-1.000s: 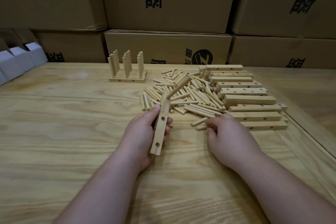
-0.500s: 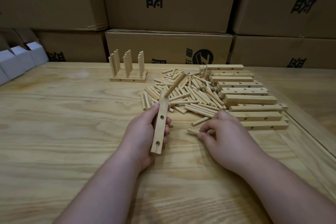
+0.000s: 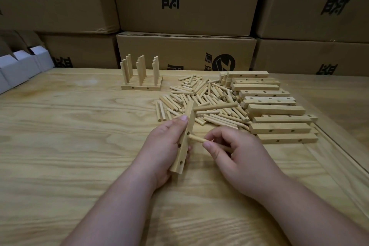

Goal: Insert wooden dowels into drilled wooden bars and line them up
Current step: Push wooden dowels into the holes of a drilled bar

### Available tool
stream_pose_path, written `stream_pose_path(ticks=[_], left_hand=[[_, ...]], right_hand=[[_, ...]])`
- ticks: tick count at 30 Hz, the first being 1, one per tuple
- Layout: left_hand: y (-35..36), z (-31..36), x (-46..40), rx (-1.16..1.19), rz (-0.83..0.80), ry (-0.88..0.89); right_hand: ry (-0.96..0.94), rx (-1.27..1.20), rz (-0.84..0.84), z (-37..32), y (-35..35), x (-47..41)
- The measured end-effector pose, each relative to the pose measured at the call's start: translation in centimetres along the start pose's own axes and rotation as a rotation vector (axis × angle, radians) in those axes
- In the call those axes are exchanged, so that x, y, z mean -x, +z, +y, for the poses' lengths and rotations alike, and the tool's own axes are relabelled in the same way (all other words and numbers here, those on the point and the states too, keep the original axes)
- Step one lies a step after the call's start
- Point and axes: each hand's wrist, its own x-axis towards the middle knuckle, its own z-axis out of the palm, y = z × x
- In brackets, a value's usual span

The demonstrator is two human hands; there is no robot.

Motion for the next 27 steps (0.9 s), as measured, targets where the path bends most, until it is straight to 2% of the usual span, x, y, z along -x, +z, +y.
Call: stream_pose_path(ticks=[9, 27], left_hand=[[0.16, -0.09, 0.29, -0.049, -0.003, 0.006], [-0.10, -0.17, 0.34, -0.076, -0.023, 0.025]], right_hand=[[0.013, 0.033, 0.064, 0.15, 0.10, -0.13], [-0.013, 0.083, 0.071, -0.46, -0.15, -0.15]])
